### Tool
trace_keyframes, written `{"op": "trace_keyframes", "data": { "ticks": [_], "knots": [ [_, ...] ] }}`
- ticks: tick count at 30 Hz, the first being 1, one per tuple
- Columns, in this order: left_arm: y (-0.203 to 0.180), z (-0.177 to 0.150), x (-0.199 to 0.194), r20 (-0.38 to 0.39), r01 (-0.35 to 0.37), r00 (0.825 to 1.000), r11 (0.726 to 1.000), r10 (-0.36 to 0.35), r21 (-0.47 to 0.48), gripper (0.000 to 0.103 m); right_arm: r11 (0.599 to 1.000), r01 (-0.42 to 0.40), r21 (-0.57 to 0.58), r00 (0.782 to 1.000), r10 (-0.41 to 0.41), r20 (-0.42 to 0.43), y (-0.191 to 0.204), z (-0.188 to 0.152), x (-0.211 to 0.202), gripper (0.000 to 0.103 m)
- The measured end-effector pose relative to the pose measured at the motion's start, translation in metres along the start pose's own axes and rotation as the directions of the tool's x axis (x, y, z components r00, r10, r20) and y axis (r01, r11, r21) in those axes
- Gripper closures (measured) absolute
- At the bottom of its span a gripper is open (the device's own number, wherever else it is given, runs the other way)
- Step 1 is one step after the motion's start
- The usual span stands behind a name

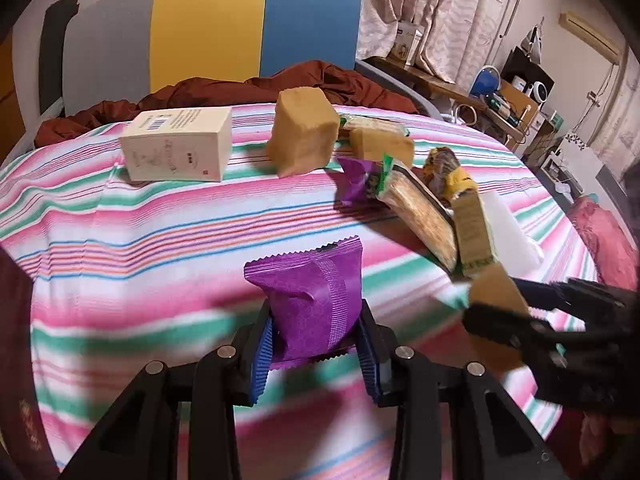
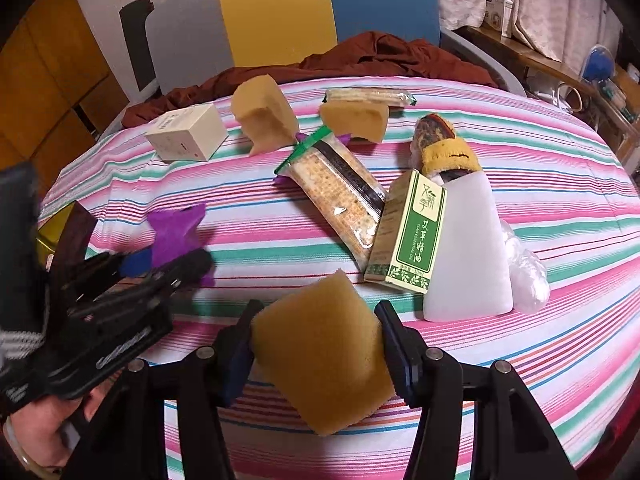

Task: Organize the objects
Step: 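Carry the purple packet and yellow sponge over the gold tray with both tools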

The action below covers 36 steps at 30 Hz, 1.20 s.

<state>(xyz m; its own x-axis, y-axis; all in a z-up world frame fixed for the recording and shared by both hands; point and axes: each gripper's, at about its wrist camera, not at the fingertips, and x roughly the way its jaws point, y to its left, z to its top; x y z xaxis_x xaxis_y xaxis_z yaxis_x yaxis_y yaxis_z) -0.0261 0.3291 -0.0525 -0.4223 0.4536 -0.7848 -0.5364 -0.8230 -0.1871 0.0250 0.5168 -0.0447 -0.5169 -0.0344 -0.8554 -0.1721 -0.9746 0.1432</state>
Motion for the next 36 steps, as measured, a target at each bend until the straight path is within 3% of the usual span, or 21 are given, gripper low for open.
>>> {"op": "trace_keyframes", "data": {
  "ticks": [17,24,31,36],
  "knots": [
    [0.028,-0.036,-0.100,0.128,-0.083,0.989,0.995,0.076,0.053,0.066,0.999,-0.024,-0.029,1.000,0.024,0.007,0.015,-0.003,0.006,0.046],
    [0.065,-0.055,-0.133,0.148,-0.084,0.985,0.996,0.088,-0.034,0.066,0.998,-0.033,-0.054,0.999,0.035,0.034,0.022,-0.004,0.002,0.046],
    [0.104,-0.072,-0.154,0.152,-0.032,0.987,0.987,0.057,-0.159,0.066,0.991,-0.048,-0.123,0.995,0.058,0.076,0.043,-0.008,-0.006,0.046],
    [0.130,-0.084,-0.164,0.159,-0.059,0.982,0.973,0.096,-0.223,0.066,0.982,-0.061,-0.180,0.994,0.077,0.083,0.060,-0.012,-0.004,0.046]
  ]
}}
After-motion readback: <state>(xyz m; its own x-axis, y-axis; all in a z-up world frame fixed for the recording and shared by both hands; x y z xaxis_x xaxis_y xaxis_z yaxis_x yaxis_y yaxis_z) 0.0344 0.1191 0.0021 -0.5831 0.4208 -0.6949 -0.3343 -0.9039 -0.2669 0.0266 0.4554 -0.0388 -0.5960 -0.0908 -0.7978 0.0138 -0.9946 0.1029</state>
